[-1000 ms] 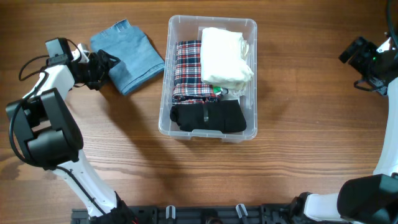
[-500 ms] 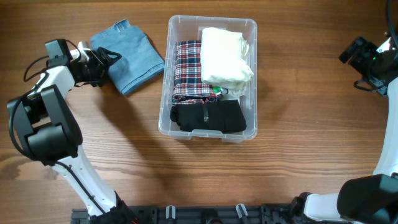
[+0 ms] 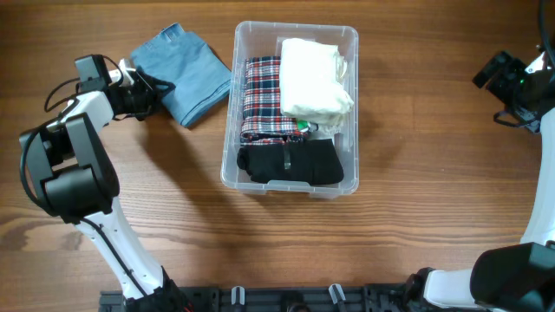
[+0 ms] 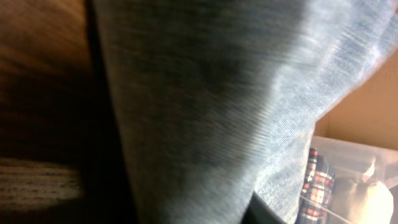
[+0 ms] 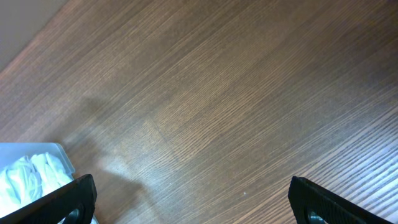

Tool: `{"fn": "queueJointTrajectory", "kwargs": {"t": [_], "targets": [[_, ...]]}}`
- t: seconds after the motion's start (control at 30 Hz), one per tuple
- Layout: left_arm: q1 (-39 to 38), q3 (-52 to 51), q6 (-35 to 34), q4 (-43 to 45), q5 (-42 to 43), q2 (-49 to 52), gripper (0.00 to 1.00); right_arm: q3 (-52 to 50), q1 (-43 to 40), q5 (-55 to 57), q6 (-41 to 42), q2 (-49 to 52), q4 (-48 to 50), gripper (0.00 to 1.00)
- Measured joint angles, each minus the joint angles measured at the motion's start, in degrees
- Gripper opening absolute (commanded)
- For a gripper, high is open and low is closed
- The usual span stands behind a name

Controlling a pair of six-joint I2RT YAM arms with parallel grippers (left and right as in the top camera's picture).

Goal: Pack container

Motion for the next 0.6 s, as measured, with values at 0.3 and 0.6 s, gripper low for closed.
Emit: {"fn": "queueJointTrajectory", "kwargs": {"t": [0.3, 0.6], "targets": [[0.04, 0.11, 0.11, -0.42, 0.04, 0.0, 0.04, 0.0, 0.0, 0.0, 0.0, 0.0, 0.0, 1.0], [1.44, -0.13, 0.13, 1.75, 5.4, 0.94, 0.04, 0.0, 0.0, 0.0, 0.0, 0.0, 0.0, 1.0]]}}
